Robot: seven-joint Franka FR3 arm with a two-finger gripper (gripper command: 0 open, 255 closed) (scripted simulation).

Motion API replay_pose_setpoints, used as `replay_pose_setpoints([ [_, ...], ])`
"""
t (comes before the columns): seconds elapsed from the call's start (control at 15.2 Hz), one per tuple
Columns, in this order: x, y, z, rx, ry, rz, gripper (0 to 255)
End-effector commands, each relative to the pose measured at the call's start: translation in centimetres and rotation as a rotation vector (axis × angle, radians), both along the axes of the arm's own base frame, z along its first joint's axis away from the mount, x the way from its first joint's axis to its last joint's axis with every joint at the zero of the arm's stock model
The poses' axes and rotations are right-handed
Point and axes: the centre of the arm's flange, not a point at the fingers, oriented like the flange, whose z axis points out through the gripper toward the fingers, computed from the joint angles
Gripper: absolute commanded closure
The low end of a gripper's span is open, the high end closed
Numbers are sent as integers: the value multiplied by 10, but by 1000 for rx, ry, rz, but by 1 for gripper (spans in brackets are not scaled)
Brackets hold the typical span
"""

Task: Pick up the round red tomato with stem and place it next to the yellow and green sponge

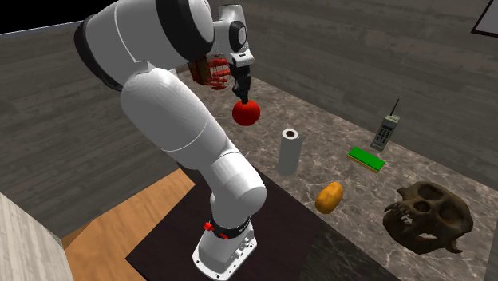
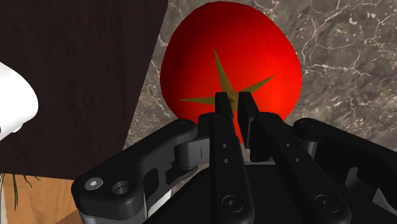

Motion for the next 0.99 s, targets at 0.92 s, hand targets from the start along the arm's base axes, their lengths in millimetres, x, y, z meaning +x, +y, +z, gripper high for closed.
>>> replay_pose_setpoints([
  [0.92, 47, -64, 48, 0, 0, 0, 255],
])
